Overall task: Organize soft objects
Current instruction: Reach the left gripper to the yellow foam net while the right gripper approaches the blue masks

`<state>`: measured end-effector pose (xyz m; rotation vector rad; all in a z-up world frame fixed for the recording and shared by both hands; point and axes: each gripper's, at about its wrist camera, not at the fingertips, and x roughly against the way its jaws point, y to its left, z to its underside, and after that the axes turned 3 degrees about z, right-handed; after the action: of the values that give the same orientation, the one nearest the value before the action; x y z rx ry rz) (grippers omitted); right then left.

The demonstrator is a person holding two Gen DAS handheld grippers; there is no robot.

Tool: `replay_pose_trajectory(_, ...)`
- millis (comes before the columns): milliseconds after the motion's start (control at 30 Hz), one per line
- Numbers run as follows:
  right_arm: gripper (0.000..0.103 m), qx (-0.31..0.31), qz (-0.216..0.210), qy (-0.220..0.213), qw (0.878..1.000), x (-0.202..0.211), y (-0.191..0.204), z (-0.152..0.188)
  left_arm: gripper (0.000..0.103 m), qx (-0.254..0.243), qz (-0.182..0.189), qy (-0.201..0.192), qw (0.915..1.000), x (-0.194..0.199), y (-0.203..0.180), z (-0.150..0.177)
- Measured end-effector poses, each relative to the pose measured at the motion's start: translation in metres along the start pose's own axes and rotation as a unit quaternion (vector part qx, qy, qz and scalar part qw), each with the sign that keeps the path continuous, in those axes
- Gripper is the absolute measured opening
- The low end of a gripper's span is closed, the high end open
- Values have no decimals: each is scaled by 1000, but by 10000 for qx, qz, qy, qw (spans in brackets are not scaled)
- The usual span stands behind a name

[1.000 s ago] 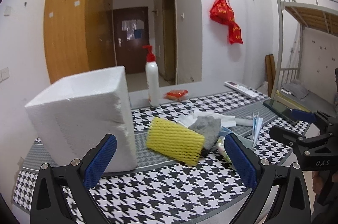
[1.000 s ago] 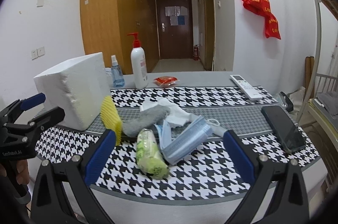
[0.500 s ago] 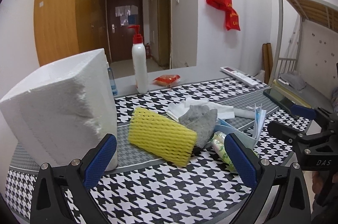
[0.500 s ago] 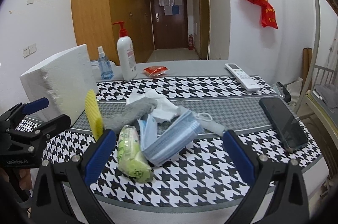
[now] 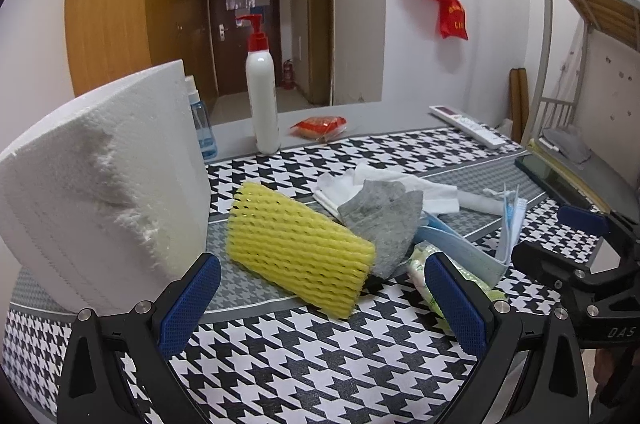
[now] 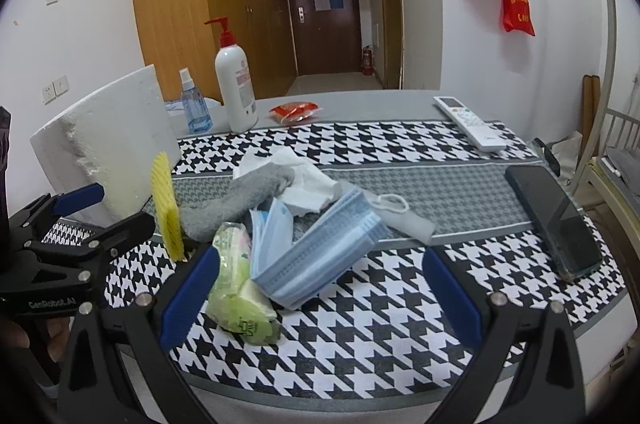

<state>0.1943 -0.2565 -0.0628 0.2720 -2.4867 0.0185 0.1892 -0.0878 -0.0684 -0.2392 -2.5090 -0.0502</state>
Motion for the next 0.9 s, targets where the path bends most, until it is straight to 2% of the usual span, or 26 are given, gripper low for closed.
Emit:
replay_pose_trajectory(300,102,-49,-27,118,9999,-12,-8,-4,101,200,-212,123,9995,-22,3,-7)
replay_pose_trajectory(500,102,69,26,209,9998,-19,-7,-4,94,267,-395,363,9982,-40,-1,-7)
replay_pose_trajectory(633,102,92,-4,238,9997,-22,-8,-6,81,410,-499,561,9963,-48,5,-4)
replay_pose_trajectory(733,102,60,-47,291,9995,-25,-8,-6,67,565,-456,592,9956,-47,11,-2)
replay_pose_trajectory(800,102,61,-95,330,9994,-27,-8,-6,65,598,-472,608,9952,-45,14,-1)
replay_pose_trajectory(867,102,75,-112,342,9993,-27,-7,-5,49,585,-458,635,9952,-44,14,1)
replay_pose_trajectory(900,102,87,-113,339,9993,-28,-7,-5,47,591,-447,645,9952,-42,14,2)
